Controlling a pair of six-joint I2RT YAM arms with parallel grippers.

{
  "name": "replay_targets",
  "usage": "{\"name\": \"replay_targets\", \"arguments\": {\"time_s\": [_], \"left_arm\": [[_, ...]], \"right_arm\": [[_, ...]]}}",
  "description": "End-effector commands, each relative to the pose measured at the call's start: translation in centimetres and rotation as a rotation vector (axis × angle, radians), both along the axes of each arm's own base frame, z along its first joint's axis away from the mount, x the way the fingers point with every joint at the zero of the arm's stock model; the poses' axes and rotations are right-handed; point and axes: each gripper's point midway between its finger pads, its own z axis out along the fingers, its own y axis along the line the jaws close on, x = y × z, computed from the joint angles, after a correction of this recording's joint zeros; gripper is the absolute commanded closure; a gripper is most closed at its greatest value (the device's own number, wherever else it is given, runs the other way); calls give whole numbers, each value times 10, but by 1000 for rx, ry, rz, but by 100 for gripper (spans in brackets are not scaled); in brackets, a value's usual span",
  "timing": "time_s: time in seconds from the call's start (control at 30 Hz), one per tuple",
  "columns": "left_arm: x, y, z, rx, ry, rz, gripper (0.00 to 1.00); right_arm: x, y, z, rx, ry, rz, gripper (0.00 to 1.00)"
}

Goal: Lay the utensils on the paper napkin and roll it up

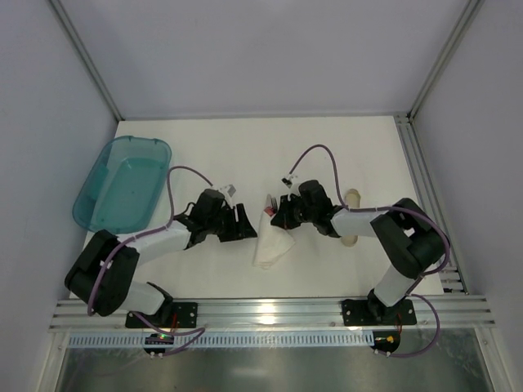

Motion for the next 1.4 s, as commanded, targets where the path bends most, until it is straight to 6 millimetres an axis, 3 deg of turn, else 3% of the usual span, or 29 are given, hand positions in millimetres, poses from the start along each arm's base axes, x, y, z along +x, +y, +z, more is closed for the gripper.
{"name": "replay_targets", "arguments": {"time_s": [0.0,0.17,0.37,0.5,0.63,0.9,1.37], "left_arm": [[3,-19,9,-94,-66,-91,40],[1,-21,2,-132,-75,-115,40],[15,-14,3,-149,-116,-117,38],[26,-23,20,-247,-182,-147,34],[32,-35,15,-272,-156,-204,34],[23,-44,19,-389,-148,-335,34],[11,-52,16,-452,-114,-414,41]], "right_arm": [[11,11,35,63,-155,47,96],[9,11,37,82,-189,58,96],[8,10,48,101,-266,84,96],[6,12,54,130,-304,102,96],[5,13,64,164,-366,121,96],[-1,16,81,217,-437,162,96],[-6,20,86,280,-465,190,96]]}}
